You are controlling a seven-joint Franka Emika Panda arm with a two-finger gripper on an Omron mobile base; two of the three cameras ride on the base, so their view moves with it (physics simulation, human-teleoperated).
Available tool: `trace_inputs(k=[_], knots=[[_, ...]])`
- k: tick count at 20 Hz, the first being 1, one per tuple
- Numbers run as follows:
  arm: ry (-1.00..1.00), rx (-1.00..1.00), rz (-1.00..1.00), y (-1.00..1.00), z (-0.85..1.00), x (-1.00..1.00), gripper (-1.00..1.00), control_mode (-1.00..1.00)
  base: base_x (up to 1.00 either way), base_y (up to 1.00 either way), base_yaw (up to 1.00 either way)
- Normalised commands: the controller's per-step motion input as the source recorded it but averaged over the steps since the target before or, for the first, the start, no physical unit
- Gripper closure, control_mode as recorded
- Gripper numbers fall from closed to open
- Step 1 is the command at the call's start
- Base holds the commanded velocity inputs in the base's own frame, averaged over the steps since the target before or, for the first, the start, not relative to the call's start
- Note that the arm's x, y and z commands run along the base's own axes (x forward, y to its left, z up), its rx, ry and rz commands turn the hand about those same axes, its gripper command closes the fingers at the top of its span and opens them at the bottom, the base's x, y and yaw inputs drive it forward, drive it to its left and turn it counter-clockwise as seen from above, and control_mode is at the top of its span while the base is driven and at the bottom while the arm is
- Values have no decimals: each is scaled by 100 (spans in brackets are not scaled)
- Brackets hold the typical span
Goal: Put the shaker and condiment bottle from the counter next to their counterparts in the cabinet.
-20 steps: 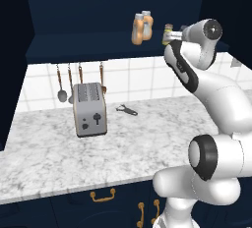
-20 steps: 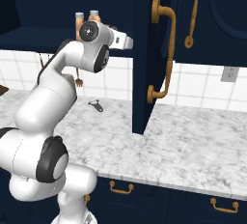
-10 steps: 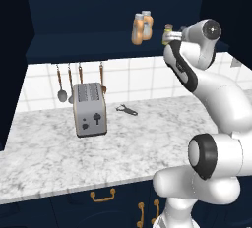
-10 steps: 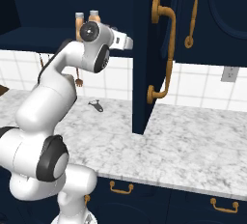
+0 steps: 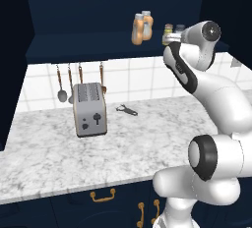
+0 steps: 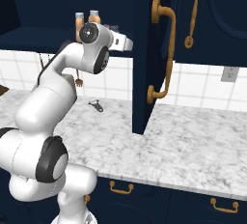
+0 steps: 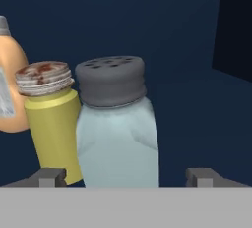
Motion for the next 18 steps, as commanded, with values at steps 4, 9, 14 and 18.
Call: trace_inputs(k=[4,9,14,18], knots=[[0,0,0,0,0,0,-100,-100,0,0,0],[0,0,0,-1,0,-3,-100,-100,0,0,0],[0,0,0,0,4,-34,-100,-100,0,0,0],[-1,0,0,0,4,-41,-100,-100,0,0,0]])
